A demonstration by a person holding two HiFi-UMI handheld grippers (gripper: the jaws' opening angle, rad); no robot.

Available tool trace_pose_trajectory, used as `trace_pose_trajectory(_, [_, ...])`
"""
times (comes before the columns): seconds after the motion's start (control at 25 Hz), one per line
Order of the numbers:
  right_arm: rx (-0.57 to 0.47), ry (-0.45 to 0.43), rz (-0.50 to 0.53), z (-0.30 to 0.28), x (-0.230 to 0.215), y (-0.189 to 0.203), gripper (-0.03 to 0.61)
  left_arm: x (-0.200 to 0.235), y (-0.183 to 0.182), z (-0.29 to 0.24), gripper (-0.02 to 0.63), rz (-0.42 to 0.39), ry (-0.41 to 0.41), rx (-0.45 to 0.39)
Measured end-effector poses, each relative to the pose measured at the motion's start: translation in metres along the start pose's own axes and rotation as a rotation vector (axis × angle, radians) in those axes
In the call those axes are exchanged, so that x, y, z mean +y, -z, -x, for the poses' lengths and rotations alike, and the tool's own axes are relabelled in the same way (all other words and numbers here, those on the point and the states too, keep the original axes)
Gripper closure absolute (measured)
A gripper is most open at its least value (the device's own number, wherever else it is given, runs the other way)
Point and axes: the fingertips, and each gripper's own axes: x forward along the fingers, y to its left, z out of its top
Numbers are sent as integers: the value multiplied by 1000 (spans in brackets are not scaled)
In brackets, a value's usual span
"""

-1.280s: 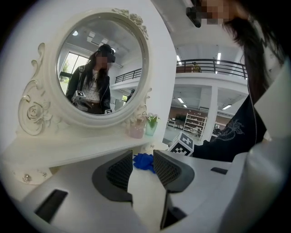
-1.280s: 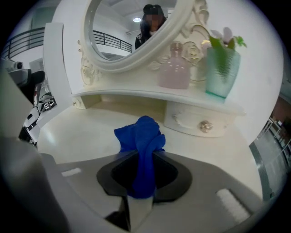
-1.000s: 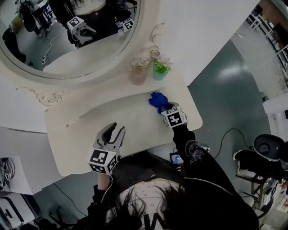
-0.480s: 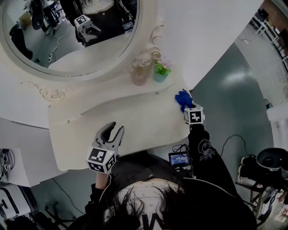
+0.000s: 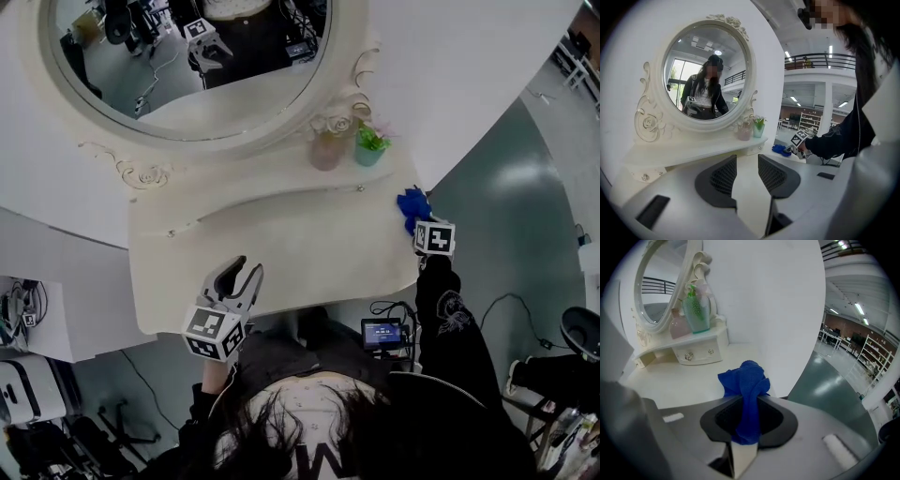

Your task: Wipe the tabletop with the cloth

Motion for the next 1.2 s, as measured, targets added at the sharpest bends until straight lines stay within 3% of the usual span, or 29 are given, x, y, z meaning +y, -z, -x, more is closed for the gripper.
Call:
trace_pose_trajectory(0.16, [-9,-27,28,17,23,-7,491,17,10,26,471,17,-32,5])
trace_pose_trajectory(0.44, [-77,-151,80,63,127,-21,491,60,27,83,471,48,-83,-5])
trace_pose_trajectory(0.88, [-126,-388,205,118,359,-10,491,137,74,187,471,106,-170,-26])
trace_pose_trajectory(1.2, [-134,-550,360,142,543,9,491,179,115,257,471,155,-206,-50])
